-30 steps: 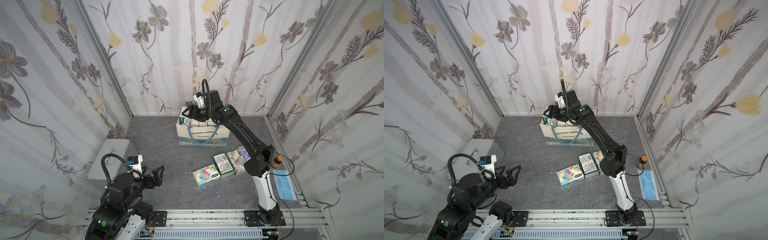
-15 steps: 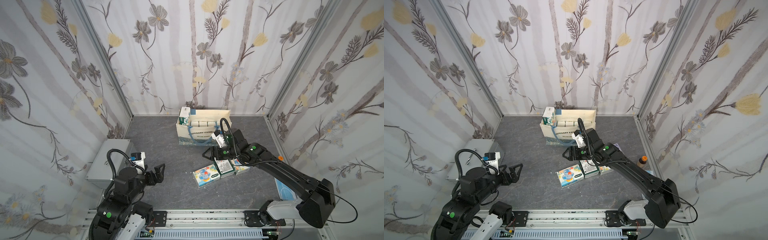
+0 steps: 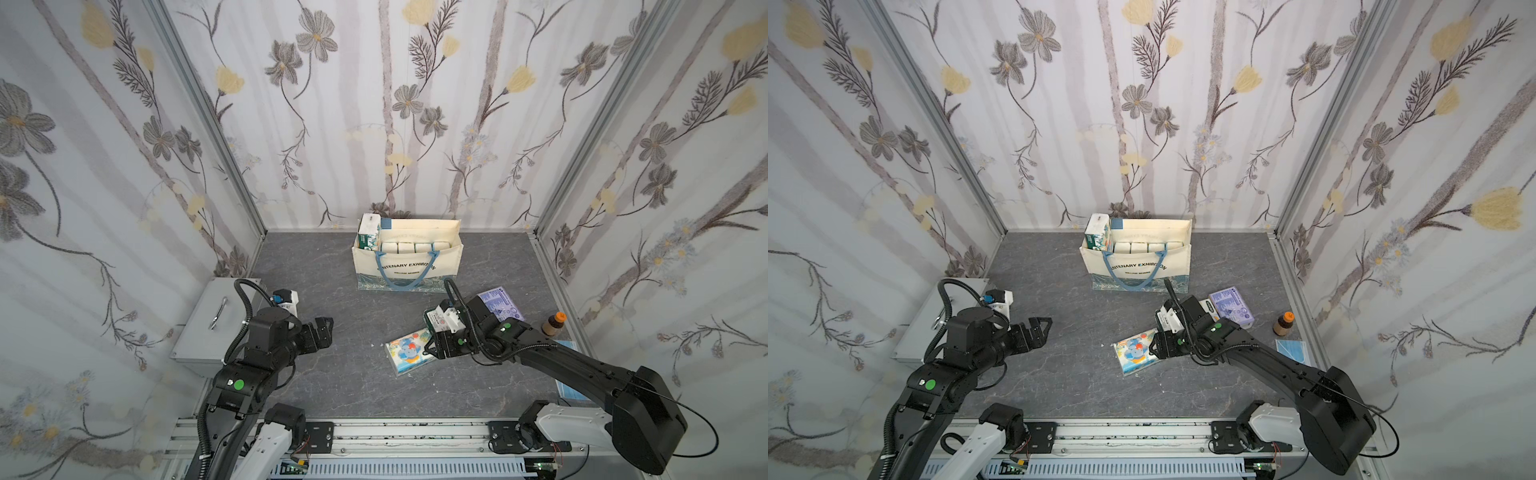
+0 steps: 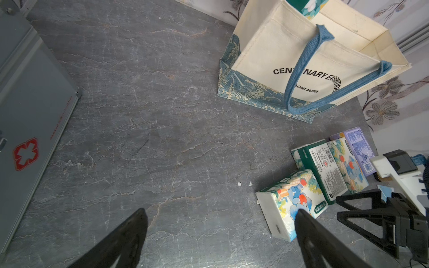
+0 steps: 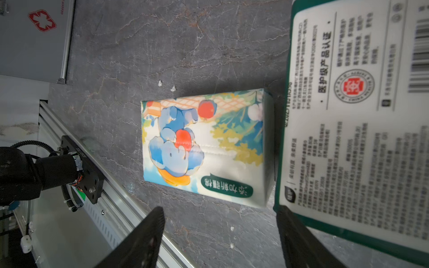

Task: Put tissues into the canvas bag
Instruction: Move the pack of facial tissues to the center of the board.

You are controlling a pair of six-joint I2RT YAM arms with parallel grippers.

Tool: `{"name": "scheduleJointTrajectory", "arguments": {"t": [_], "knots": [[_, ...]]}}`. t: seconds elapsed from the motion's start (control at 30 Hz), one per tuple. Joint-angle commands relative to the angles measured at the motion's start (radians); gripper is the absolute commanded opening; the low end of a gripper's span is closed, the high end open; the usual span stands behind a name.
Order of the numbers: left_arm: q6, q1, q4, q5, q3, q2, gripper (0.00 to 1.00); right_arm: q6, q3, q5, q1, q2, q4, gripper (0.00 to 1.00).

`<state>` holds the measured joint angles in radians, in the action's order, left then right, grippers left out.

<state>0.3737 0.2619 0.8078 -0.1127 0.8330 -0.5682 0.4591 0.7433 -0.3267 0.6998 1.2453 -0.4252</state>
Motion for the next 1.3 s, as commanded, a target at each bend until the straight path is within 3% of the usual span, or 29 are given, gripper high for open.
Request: {"name": "scheduleJointTrajectory", "arguments": {"t": [0.0,0.1,0.2,0.23,0.4,0.5,0.63,0.77,0.9,1.0,1.13,1.27], "knots": [[0.011,-0.001,-0.002,0.012,0.006,0.035,1.0,-0.081,0.015,0.021,0.02,0.014,-0.084,0.77],[0.009,-0.002,-0.006,0.041,-0.001,0.086,1.0,-0.185,0.021,0.133,0.029,0.033,-0.066,0.78],[0.002,-0.029,-0.051,0.013,-0.021,0.118,1.0,-0.214,0.033,0.145,0.035,0.037,-0.021,0.79],[0.0,-0.049,-0.067,-0.013,-0.029,0.117,1.0,-0.219,0.029,0.143,0.041,0.021,-0.009,0.84],[-0.011,-0.108,-0.077,-0.138,-0.024,0.041,1.0,-0.171,-0.103,0.181,0.06,-0.147,0.1,0.85],[-0.008,-0.108,-0.049,-0.171,-0.008,0.017,1.0,-0.122,-0.06,0.203,0.068,-0.214,-0.027,0.85],[-0.015,-0.108,-0.058,-0.143,-0.021,0.09,1.0,-0.168,0.035,0.261,0.102,-0.283,-0.193,0.86],[-0.024,-0.108,-0.063,-0.126,-0.036,0.153,1.0,-0.216,0.036,0.34,0.102,-0.346,-0.243,0.86],[-0.021,-0.107,-0.061,-0.118,-0.04,0.172,1.0,-0.216,0.105,0.257,0.102,-0.376,-0.31,0.86],[-0.018,-0.107,-0.055,-0.099,-0.038,0.172,1.0,-0.298,0.112,0.28,0.102,-0.393,-0.318,0.89],[-0.016,-0.107,-0.041,-0.04,-0.037,0.158,1.0,-0.266,0.084,0.249,0.096,-0.406,-0.287,0.89],[0.003,-0.107,-0.023,-0.035,-0.018,0.104,1.0,-0.237,0.064,0.295,0.093,-0.423,-0.279,0.89]]}}
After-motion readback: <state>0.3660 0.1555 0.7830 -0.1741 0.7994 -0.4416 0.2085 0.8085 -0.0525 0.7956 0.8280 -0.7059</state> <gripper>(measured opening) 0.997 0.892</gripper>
